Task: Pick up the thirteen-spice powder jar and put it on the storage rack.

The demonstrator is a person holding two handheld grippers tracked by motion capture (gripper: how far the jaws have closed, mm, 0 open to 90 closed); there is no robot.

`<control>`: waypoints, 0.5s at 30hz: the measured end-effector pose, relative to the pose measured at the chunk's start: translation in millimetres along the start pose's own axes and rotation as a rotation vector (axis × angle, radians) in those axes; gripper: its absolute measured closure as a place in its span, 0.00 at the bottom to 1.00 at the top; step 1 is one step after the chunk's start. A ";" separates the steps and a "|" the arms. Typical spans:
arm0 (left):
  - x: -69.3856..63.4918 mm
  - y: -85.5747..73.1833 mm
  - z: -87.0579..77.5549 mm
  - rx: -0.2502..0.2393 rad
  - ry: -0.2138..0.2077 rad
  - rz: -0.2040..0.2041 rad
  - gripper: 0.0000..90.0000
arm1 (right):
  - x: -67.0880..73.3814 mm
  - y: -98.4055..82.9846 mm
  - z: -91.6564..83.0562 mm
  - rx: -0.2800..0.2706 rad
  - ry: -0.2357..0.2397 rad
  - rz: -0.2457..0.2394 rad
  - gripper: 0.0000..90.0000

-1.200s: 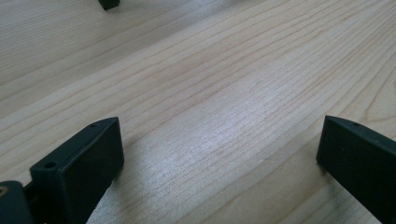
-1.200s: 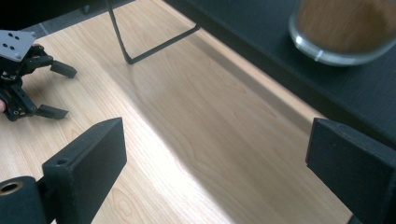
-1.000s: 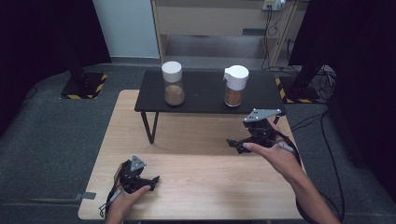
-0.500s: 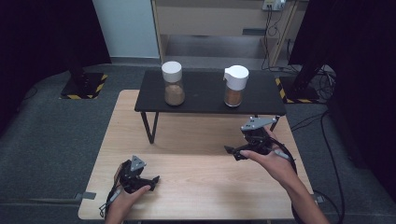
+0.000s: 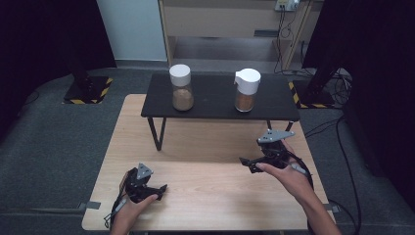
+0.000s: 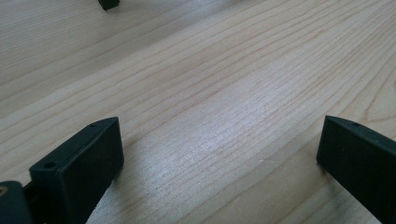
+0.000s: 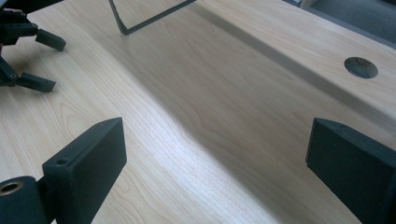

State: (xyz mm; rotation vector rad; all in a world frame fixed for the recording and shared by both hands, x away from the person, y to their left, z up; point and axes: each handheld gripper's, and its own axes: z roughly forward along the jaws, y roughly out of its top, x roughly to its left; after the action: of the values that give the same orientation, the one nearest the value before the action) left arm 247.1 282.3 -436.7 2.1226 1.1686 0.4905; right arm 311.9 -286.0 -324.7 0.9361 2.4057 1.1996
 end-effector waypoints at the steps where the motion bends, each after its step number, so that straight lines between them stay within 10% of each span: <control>1: 0.0 0.0 0.0 0.000 0.000 0.000 0.00 | 0.5 -1.6 0.2 -0.002 -0.002 0.000 0.07; 15: 0.0 0.0 0.0 0.000 0.000 0.000 0.00 | 1.8 -20.3 -0.9 -0.018 -0.003 0.022 0.07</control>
State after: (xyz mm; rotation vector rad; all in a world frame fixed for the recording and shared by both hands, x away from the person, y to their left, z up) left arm 247.1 282.3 -436.7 2.1225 1.1687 0.4906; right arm 301.6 -294.3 -340.1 0.9602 2.3845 1.2244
